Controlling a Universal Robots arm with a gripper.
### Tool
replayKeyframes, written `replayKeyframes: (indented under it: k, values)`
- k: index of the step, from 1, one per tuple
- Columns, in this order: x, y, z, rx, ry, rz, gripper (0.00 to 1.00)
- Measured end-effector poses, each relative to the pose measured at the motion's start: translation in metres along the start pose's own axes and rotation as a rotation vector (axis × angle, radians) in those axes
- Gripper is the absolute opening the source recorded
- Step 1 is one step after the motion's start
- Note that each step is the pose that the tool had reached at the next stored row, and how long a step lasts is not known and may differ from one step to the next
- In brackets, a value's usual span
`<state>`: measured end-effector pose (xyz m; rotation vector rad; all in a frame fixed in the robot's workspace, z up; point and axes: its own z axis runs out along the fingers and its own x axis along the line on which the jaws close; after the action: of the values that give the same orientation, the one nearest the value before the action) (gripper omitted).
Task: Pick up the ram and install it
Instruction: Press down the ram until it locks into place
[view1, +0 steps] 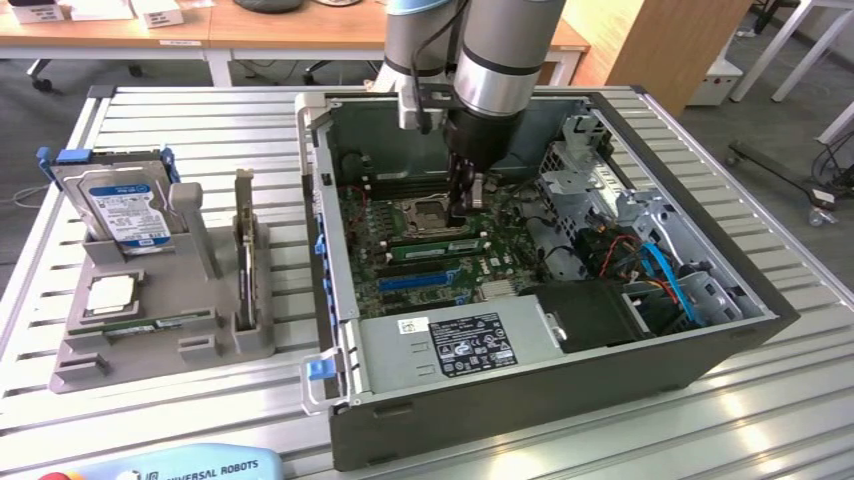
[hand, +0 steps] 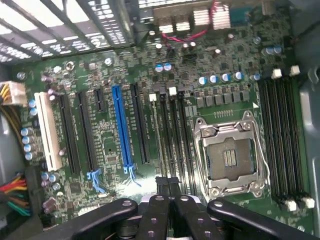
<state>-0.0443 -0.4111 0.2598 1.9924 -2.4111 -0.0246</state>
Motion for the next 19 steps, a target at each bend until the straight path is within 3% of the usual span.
replayKeyframes:
  k: [19]
  values:
    - [0.0, 0.0, 0.0009, -0.0002, -0.0065, 0.314, 0.1]
